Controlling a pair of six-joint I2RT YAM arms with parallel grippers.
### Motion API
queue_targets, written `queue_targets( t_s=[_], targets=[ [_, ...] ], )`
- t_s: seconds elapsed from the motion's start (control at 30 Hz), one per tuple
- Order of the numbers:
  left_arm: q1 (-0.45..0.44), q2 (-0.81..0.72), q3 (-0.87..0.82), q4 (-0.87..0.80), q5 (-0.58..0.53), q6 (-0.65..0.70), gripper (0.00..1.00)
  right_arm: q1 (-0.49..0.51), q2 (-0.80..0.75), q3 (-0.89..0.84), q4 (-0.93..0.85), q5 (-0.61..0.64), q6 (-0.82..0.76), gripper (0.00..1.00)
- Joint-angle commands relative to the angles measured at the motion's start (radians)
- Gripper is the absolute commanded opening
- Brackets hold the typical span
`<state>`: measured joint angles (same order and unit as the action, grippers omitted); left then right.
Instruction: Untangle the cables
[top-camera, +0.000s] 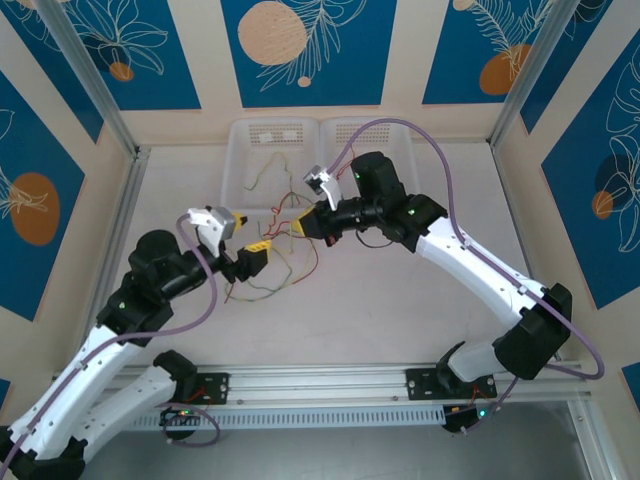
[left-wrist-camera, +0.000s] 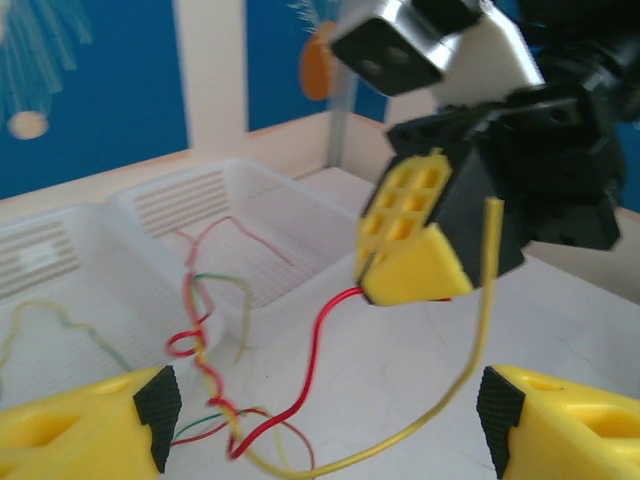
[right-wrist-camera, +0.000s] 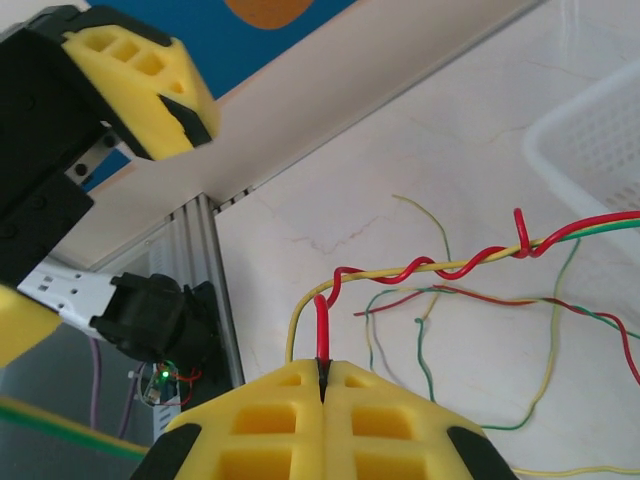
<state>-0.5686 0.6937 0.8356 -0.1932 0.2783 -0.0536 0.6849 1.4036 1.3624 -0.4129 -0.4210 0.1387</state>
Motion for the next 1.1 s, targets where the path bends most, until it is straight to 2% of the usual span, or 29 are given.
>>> queue_targets(
  t_s=[0.0, 0.1, 0.33, 0.47, 0.5, 0.57, 0.63, 0.73, 0.8, 0.83, 0.9, 0.97, 1.07],
  targets=[
    [0.005, 0.037, 0.052, -0.026, 0.181, 0.087, 0.78, 0.001, -0.042, 0.025, -0.007, -0.078, -0.047, 0.00],
    [0.004, 0.079, 0.063, -0.041, 0.204, 0.113, 0.78, 0.003, -0.060, 0.022, 0.006, -0.092, -0.047, 0.00],
    [0.005, 0.113, 0.044, -0.005, 0.176, 0.123, 0.75, 0.010, -0.075, 0.023, 0.003, -0.173, -0.059, 0.00],
    [0.005, 0.134, 0.044, 0.020, 0.179, 0.118, 0.60, 0.018, -0.065, 0.023, 0.003, -0.226, -0.060, 0.00],
    [0.005, 0.137, 0.045, 0.021, 0.178, 0.118, 0.53, 0.021, -0.063, 0.022, 0.004, -0.228, -0.062, 0.00],
    [0.004, 0.142, 0.042, 0.027, 0.177, 0.118, 0.31, 0.024, -0.064, 0.016, 0.012, -0.213, -0.058, 0.00],
    [0.004, 0.142, 0.037, 0.031, 0.171, 0.118, 0.26, 0.023, -0.066, 0.011, 0.018, -0.192, -0.051, 0.00],
    [0.004, 0.137, 0.028, 0.040, 0.155, 0.108, 0.09, 0.024, -0.078, 0.000, 0.043, -0.173, -0.038, 0.00],
    [0.004, 0.129, 0.023, 0.051, 0.134, 0.092, 0.06, 0.024, -0.084, -0.007, 0.055, -0.144, -0.030, 0.00],
    [0.004, 0.122, 0.018, 0.064, 0.113, 0.079, 0.04, 0.024, -0.090, -0.011, 0.062, -0.124, -0.025, 0.08],
    [0.003, 0.108, 0.002, 0.099, 0.034, 0.037, 0.00, 0.024, -0.108, -0.029, 0.098, -0.058, -0.003, 0.38],
    [0.003, 0.093, -0.018, 0.141, -0.063, -0.022, 0.00, 0.024, -0.166, -0.106, 0.213, 0.050, 0.031, 0.61],
    [0.003, 0.072, -0.061, 0.224, -0.155, -0.087, 0.00, 0.005, -0.279, -0.294, 0.468, 0.193, 0.142, 0.84]
  ],
)
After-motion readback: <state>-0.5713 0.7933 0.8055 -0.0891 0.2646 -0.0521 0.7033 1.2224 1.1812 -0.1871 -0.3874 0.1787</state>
